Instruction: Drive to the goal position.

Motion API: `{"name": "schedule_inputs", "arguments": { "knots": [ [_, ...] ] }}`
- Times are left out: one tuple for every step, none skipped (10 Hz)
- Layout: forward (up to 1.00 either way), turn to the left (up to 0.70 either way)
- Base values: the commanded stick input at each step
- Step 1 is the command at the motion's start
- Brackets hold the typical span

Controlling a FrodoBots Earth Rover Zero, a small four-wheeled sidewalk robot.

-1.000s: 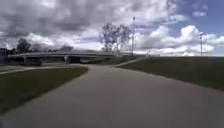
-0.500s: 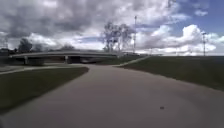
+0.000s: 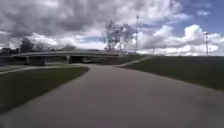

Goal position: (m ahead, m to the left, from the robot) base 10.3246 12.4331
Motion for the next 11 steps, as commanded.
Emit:
{"name": "schedule_inputs", "arguments": {
  "knots": [
    [1.00,0.00],
    [1.00,0.00],
    [1.00,0.00],
    [1.00,0.00],
    [1.00,0.00],
    [1.00,0.00],
    [1.00,0.00],
    [1.00,0.00],
    [1.00,0.00],
    [1.00,0.00],
    [1.00,0.00]
  ]
}}
